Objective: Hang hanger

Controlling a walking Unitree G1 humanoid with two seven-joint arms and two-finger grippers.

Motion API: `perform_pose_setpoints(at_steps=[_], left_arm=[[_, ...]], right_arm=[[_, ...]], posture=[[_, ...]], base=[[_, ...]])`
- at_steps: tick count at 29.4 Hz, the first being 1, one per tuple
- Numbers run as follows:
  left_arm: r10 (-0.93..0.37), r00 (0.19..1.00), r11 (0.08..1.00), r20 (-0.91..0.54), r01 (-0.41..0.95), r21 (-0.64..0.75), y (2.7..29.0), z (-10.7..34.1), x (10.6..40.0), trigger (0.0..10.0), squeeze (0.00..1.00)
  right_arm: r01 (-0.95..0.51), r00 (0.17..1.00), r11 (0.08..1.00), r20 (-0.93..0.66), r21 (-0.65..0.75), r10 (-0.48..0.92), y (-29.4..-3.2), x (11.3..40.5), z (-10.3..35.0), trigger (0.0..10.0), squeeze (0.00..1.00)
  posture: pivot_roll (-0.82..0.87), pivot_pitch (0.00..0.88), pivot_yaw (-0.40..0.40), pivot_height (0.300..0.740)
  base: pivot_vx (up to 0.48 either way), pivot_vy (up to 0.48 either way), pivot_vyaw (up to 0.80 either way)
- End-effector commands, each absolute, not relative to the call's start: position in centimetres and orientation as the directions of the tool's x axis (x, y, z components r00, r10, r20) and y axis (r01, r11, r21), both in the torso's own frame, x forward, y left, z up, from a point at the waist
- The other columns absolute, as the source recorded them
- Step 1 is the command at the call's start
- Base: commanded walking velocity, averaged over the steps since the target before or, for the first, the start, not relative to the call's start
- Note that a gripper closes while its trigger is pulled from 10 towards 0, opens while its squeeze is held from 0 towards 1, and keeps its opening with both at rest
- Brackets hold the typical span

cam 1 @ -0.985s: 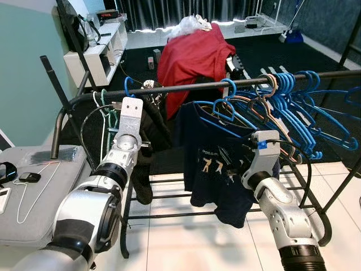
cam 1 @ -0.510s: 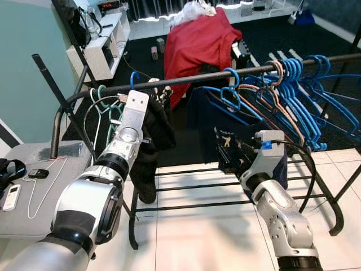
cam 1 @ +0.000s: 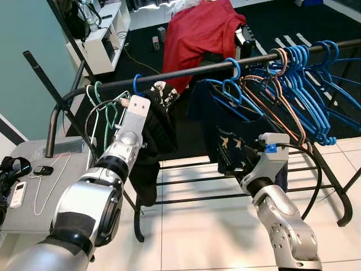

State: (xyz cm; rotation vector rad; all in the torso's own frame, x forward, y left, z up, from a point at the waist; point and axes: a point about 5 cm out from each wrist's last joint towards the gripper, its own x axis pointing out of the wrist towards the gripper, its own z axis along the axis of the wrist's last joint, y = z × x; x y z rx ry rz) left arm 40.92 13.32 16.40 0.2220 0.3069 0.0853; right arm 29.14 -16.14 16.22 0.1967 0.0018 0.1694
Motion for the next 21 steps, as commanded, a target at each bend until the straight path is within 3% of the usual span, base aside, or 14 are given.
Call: perform_pose_setpoints(at_steps=[1,9,12,14,17,18,21], left_arm=[[0.147,0.944,0.976,-0.295,-0.090,0.200,15.2,15.9,40.7,10.0,1.00],[0.205,0.956,0.976,-0.209,-0.184,0.118,18.4,16.5,40.5,10.0,1.00],[0.163,0.984,0.986,-0.065,-0.161,0.042,19.2,17.1,40.0,10.0,1.00],[0.098,0.992,0.995,0.073,-0.096,-0.038,20.1,16.7,37.0,10.0,1.00],[0.091,0.991,0.995,0.097,-0.087,-0.044,20.3,16.5,35.9,10.0,1.00],[0.106,0.989,0.992,0.106,-0.098,-0.075,20.8,15.5,33.9,10.0,0.00],[0.147,0.984,0.983,0.103,-0.134,-0.125,21.4,14.4,31.6,10.0,0.00]], right_arm=[[-0.173,0.984,0.962,0.001,0.213,0.177,-16.0,29.1,15.9,10.0,0.00],[-0.163,0.985,0.965,-0.028,0.203,0.173,-17.0,30.0,15.5,10.0,0.00],[-0.169,0.983,0.968,-0.044,0.187,0.180,-17.2,30.3,15.2,10.0,0.00],[-0.168,0.981,0.970,-0.064,0.174,0.182,-17.8,30.7,14.8,10.0,0.00],[-0.167,0.981,0.971,-0.070,0.171,0.181,-18.0,30.9,14.6,10.0,0.00],[-0.167,0.980,0.972,-0.079,0.164,0.182,-18.3,31.0,14.5,10.0,0.00],[-0.168,0.979,0.973,-0.090,0.155,0.184,-18.6,31.3,14.3,10.0,0.00]], posture=[[-0.16,0.171,0.201,0.735],[-0.15,0.139,0.164,0.735],[-0.15,0.122,0.144,0.735],[-0.12,0.099,0.111,0.735],[-0.12,0.097,0.107,0.735],[-0.10,0.088,0.088,0.735],[-0.09,0.083,0.074,0.735]], base=[[0.000,0.000,0.00],[0.000,0.000,0.00],[0.000,0.000,0.00],[0.000,0.000,0.00],[0.000,0.000,0.00],[0.000,0.000,0.00],[-0.084,0.000,0.00]])
